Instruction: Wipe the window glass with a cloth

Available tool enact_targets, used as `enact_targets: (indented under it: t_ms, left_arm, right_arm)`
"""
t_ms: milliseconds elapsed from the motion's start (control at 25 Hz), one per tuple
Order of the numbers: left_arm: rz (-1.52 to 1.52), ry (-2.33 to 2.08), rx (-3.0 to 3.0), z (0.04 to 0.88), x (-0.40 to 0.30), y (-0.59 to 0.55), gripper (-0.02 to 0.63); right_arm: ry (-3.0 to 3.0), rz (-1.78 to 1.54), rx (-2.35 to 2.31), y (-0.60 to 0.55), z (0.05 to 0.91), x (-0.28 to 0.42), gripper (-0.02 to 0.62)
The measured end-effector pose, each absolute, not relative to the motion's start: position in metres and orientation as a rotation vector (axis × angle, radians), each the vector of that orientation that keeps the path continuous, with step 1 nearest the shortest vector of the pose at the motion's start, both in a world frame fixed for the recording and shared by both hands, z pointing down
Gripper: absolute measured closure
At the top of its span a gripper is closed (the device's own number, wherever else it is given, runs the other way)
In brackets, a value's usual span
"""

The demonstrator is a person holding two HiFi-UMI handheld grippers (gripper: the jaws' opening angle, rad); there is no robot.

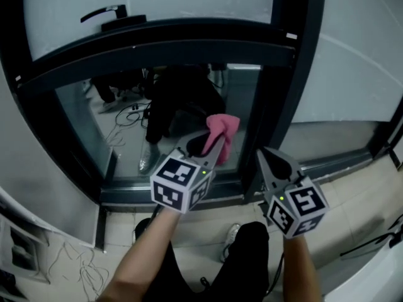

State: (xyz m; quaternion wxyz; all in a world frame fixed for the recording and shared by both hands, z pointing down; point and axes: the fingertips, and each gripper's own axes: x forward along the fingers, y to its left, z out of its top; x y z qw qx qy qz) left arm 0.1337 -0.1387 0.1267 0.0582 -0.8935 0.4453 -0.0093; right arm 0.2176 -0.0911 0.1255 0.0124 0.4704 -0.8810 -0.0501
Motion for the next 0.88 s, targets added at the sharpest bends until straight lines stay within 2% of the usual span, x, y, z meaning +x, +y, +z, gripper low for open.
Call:
enact_targets:
  t_ms: [880]
  left_arm:
    - [0.029,1.433,-2.593,0.072,0.262,-0.316,0.545]
  right_arm:
    - [-2.688,-0.037,1.648,-0.167,0.145,0.294,0.589]
